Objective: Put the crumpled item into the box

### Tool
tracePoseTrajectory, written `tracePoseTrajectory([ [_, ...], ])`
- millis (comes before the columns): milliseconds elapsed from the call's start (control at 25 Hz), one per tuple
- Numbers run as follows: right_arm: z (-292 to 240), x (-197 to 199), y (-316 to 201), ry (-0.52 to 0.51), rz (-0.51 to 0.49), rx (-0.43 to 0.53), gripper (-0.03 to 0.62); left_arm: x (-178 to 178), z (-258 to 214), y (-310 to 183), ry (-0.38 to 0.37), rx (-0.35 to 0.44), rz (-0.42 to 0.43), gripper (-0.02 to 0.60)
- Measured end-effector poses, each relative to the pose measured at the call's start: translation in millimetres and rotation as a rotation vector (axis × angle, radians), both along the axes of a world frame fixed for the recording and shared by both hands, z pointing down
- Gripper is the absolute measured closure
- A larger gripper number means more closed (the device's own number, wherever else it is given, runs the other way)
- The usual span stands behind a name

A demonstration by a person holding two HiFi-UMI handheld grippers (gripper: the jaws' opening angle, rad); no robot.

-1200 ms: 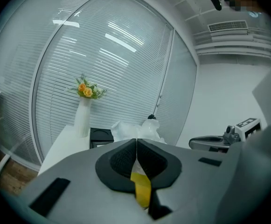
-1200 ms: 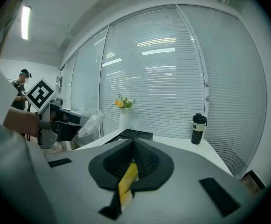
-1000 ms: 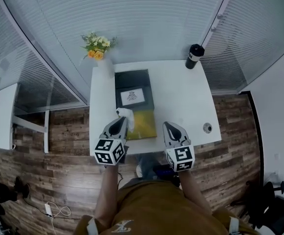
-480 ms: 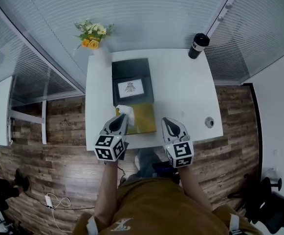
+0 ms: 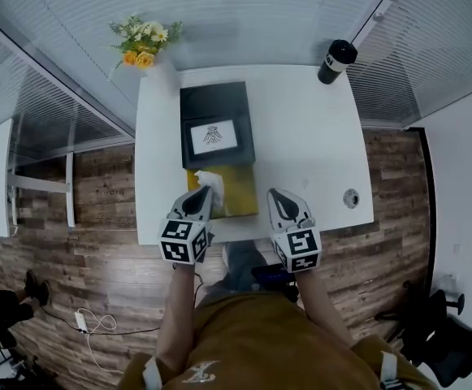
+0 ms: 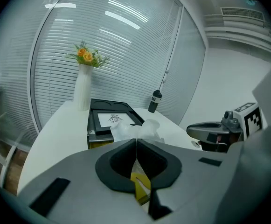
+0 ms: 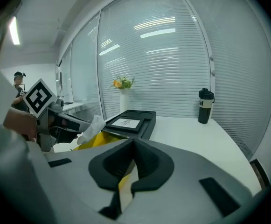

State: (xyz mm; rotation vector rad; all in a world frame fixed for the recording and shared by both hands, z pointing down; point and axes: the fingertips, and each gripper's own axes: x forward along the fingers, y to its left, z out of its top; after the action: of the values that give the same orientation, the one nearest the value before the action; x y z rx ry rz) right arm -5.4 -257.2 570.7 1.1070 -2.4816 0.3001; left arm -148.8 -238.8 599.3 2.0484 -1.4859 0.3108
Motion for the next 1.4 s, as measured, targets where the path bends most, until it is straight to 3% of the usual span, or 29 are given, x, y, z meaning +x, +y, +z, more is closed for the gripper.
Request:
tracePoseTrajectory([
  [840,41,16,-30,0.032,0.014,-0.091,0.582,20,69,-18,-0.166,-0.218,0.101,0.552],
  [1040,46,18,-34,0.037,0.014,-0.103,0.582,30,79,-18,-0.215,-0.254,0.160,0.551],
  [1400,48,22,-35,0.038,0.021,-0.108,0.582,33,88,-19,-0.261,-0.290,0.186,0.551],
])
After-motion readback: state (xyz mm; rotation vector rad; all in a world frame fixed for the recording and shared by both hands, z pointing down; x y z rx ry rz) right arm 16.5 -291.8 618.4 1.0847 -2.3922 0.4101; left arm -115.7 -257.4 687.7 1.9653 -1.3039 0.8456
